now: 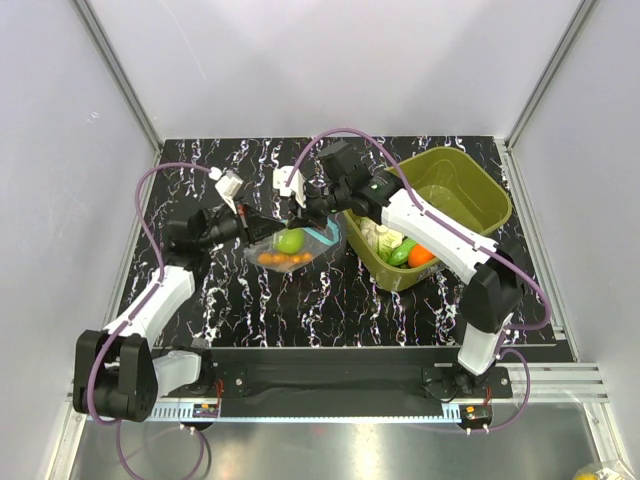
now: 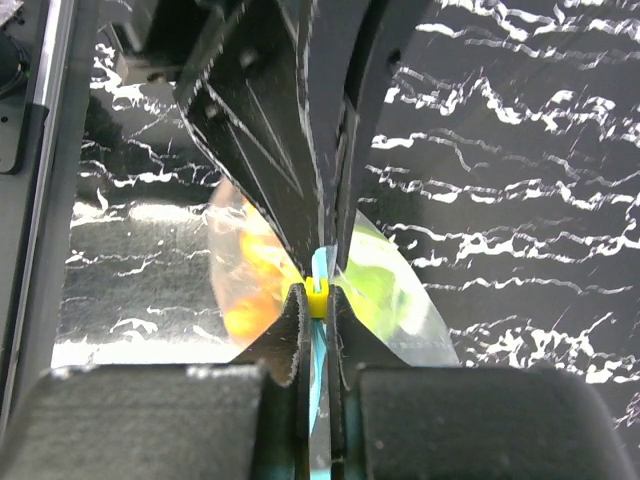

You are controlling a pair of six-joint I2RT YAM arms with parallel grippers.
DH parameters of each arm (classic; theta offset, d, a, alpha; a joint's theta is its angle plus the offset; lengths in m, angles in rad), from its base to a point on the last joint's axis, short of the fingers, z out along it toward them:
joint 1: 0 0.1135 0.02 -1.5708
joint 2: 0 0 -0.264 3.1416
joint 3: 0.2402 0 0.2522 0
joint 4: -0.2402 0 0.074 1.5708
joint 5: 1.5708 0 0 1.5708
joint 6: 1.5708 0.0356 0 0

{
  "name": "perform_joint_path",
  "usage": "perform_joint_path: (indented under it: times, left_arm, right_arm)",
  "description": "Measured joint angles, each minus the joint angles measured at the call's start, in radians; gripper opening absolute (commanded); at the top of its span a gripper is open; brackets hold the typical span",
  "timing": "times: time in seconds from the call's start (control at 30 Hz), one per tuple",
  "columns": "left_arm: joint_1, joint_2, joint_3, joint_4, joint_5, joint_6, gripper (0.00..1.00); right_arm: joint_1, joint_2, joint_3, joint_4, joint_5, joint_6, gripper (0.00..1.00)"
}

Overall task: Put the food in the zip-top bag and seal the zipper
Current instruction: Zip the zipper food storage bag at the center of the board.

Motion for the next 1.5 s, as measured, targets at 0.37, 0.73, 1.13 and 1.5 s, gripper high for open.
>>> perform_joint_path:
  times: [0.37, 0.73, 1.13, 1.5]
  left_arm:
    - [0.053, -0.085, -0.018, 0.039, 0.054, -0.107, 0.00]
    - [0.064, -0.106, -0.018, 0.095, 0.079, -0.150, 0.00]
    - [0.072, -0.104, -0.018, 0.190, 0.075, -0.251, 0.00]
    - [0.071, -0.094, 0.005, 0.183, 0.085, -0.254, 0.00]
  right_arm:
    - [-0.016, -0.021, -0.038, 0.078, -0.055, 0.028, 0.00]
    - [-0.056, -0.027, -0.087, 0.224, -0.184, 0.250, 0.01]
    - [-0.072, -0.055, -0.219, 0.516, -0.235, 0.503, 0.02]
    - [-0.074, -0.117, -0.275, 0.518, -0.231, 0.510, 0.00]
